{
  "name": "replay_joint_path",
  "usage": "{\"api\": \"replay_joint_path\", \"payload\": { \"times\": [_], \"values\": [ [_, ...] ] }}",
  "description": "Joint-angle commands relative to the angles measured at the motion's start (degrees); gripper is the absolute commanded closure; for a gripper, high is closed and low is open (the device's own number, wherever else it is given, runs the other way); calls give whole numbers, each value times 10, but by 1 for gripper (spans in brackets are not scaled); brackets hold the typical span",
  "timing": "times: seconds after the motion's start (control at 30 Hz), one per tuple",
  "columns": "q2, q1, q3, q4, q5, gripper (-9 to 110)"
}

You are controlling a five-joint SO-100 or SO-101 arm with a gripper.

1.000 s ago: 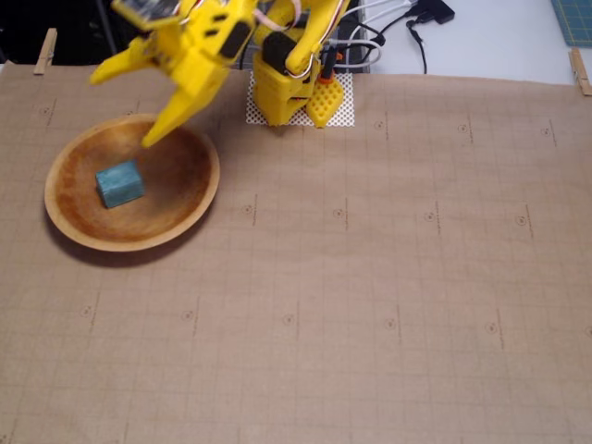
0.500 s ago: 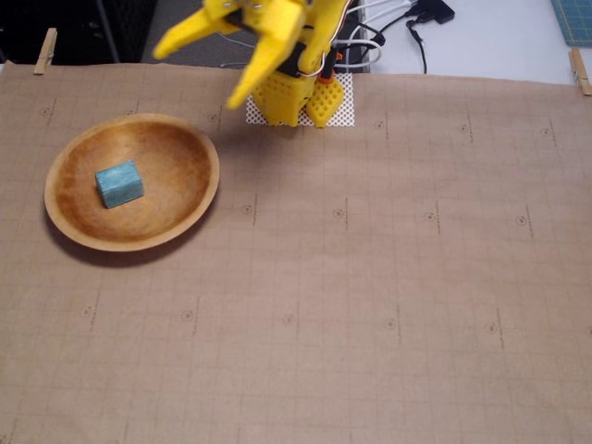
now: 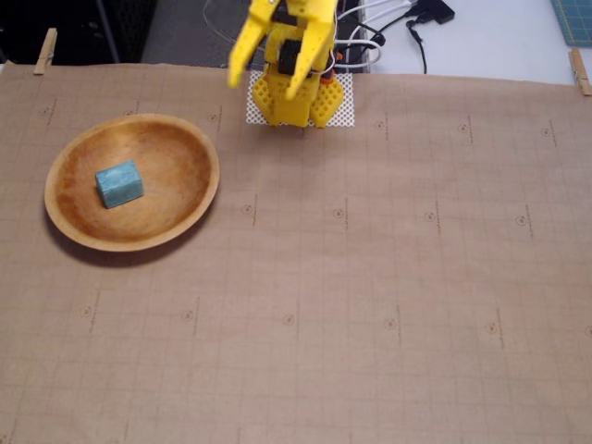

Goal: Grasp a blue block and put it in the bowl.

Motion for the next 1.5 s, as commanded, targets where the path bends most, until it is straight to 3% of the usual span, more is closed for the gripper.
{"api": "replay_joint_path", "payload": {
  "times": [0.0,0.47,0.87,1.47],
  "values": [
    [5,-47,-27,1,3,88],
    [10,-120,48,4,3,101],
    [10,-80,167,-8,2,105],
    [9,-61,395,-216,2,105]
  ]
}}
